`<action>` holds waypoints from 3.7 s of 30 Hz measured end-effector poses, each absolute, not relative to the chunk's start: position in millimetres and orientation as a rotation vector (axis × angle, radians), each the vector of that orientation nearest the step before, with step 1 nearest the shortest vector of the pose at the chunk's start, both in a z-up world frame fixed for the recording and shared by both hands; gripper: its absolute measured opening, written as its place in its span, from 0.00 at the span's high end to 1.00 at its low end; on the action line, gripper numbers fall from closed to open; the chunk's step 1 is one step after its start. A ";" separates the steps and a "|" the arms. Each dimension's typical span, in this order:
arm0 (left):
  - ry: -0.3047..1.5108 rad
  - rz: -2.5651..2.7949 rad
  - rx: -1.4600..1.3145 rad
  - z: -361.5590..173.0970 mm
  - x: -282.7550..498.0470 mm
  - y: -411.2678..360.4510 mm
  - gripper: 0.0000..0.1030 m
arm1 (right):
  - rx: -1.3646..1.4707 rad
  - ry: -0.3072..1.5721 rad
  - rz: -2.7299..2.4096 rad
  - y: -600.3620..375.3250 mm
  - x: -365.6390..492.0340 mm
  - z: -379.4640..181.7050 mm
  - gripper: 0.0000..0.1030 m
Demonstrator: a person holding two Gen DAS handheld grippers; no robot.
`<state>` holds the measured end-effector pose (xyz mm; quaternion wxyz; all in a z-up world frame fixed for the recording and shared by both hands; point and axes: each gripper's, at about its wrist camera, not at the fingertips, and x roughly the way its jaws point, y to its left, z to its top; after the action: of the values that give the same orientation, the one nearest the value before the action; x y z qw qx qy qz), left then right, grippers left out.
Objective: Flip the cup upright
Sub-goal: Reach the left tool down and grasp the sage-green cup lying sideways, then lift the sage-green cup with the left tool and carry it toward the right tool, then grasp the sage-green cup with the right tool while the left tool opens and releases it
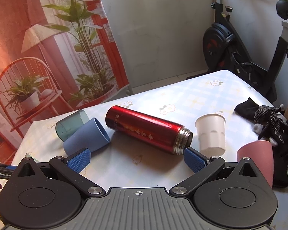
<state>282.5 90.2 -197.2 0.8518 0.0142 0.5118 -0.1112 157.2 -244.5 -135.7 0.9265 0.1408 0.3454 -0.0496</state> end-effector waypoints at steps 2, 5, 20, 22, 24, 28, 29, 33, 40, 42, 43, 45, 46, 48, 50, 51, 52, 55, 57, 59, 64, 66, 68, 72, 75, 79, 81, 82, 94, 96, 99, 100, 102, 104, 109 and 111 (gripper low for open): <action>1.095 -0.225 0.021 -201.9 285.1 90.1 0.21 | 0.289 0.707 -0.099 -244.8 156.6 -135.5 0.00; 1.121 -0.207 0.019 -207.5 287.5 89.8 0.31 | 0.287 0.708 -0.096 -243.9 155.3 -135.0 0.00; 1.044 -0.149 0.032 -174.8 280.9 86.1 0.32 | 0.318 0.698 -0.098 -249.0 144.5 -125.0 0.00; 1.023 -0.143 0.013 -158.0 275.0 86.0 0.32 | 0.327 0.688 -0.098 -250.2 140.8 -120.9 0.00; 0.999 -0.143 0.015 -141.4 265.3 81.8 0.32 | 0.331 0.677 -0.097 -251.2 135.6 -116.2 0.00; 0.965 -0.160 0.048 -116.4 235.2 59.9 0.32 | 0.328 0.660 -0.100 -253.2 122.2 -108.8 0.00; 0.959 -0.168 0.048 -112.4 227.4 53.2 0.32 | 0.328 0.658 -0.101 -253.5 118.8 -107.7 0.00; 0.947 -0.214 0.022 -107.5 194.8 21.5 0.32 | 0.315 0.655 -0.103 -255.7 100.2 -105.0 0.00; 0.952 -0.331 -0.039 -141.7 153.2 -44.5 0.32 | 0.261 0.685 -0.129 -265.5 68.2 -111.3 0.00; 0.964 -0.351 -0.041 -156.0 148.2 -62.3 0.32 | 0.242 0.692 -0.139 -269.1 60.9 -113.3 0.00; 0.970 -0.353 -0.038 -163.4 146.7 -70.8 0.32 | 0.236 0.695 -0.145 -270.8 57.9 -114.0 0.00; 0.992 -0.351 -0.050 -177.7 147.7 -83.7 0.32 | 0.224 0.697 -0.158 -275.0 50.9 -115.2 0.00; 1.003 -0.351 -0.063 -184.2 149.2 -89.0 0.32 | 0.220 0.697 -0.168 -277.4 47.8 -115.9 0.00; 1.021 -0.344 -0.077 -195.2 151.5 -98.2 0.32 | 0.215 0.695 -0.182 -281.3 43.8 -116.6 0.00; 1.029 -0.332 -0.069 -201.5 154.3 -106.8 0.32 | 0.212 0.695 -0.193 -285.6 41.0 -118.3 0.00; 1.031 -0.329 -0.067 -202.2 155.1 -109.3 0.32 | 0.212 0.698 -0.197 -287.7 40.3 -119.7 0.00; 1.031 -0.325 -0.068 -203.6 155.5 -110.7 0.32 | 0.212 0.702 -0.201 -289.4 40.1 -121.0 0.00; 1.031 -0.315 -0.078 -207.4 157.3 -116.1 0.32 | 0.216 0.710 -0.208 -292.0 41.1 -125.3 0.00; 1.033 -0.317 -0.085 -208.2 159.1 -119.1 0.32 | 0.213 0.712 -0.209 -291.9 42.3 -126.7 0.00; 1.034 -0.318 -0.086 -210.0 160.6 -121.0 0.32 | 0.209 0.716 -0.209 -290.9 43.8 -127.5 0.00; 1.040 -0.327 -0.084 -214.4 163.5 -125.8 0.32 | 0.201 0.723 -0.205 -289.0 44.1 -130.0 0.00; 1.039 -0.330 -0.089 -216.3 163.8 -125.6 0.32 | 0.198 0.724 -0.208 -288.5 44.0 -129.8 0.00; 1.038 -0.335 -0.091 -216.8 164.3 -124.9 0.32 | 0.200 0.726 -0.210 -288.9 43.9 -130.1 0.00; 1.027 -0.355 -0.119 -213.2 162.2 -120.5 0.31 | 0.207 0.724 -0.211 -290.0 44.8 -129.6 0.00; 1.014 -0.378 -0.105 -204.9 156.1 -119.6 0.30 | 0.219 0.717 -0.210 -290.4 43.9 -129.2 0.00; 0.967 -0.384 -0.092 -186.5 141.8 -107.6 0.30 | 0.243 0.713 -0.198 -289.0 43.2 -129.1 0.00; 0.933 -0.372 -0.097 -175.9 134.3 -96.7 0.30 | 0.257 0.722 -0.189 -287.8 44.2 -130.1 0.00; 0.915 -0.362 -0.104 -170.5 131.2 -90.5 0.30 | 0.264 0.727 -0.184 -286.8 44.9 -130.9 0.00; 0.741 -0.139 0.018 -113.4 115.6 -16.8 0.29 | 0.299 0.764 -0.100 -254.1 64.3 -148.2 0.00; 0.723 -0.108 0.011 -107.5 114.8 -2.6 0.29 | 0.300 0.772 -0.090 -244.5 71.5 -151.3 0.00; 0.709 -0.072 -0.011 -100.0 114.3 18.0 0.29 | 0.290 0.770 -0.069 -228.4 82.8 -157.2 0.00; 0.705 -0.060 -0.018 -98.4 114.0 24.2 0.29 | 0.293 0.768 -0.051 -223.7 87.0 -160.7 0.00; 0.694 -0.039 -0.018 -96.5 113.6 34.3 0.29 | 0.305 0.785 -0.027 -215.3 96.2 -168.8 0.00; 0.689 -0.013 -0.009 -95.8 113.5 43.2 0.29 | 0.321 0.807 -0.001 -208.0 104.4 -177.9 0.01; 0.690 0.007 -0.052 -96.8 110.7 62.3 0.29 | 0.325 0.888 0.039 -189.8 125.6 -198.2 0.06; 0.692 0.012 -0.069 -100.3 108.5 66.3 0.29 | 0.307 0.919 0.031 -182.6 132.1 -204.4 0.08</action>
<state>108.5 66.3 -100.3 0.9402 -0.0338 0.3389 0.0058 132.1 -182.6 -204.4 0.8848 0.1477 0.4417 0.0151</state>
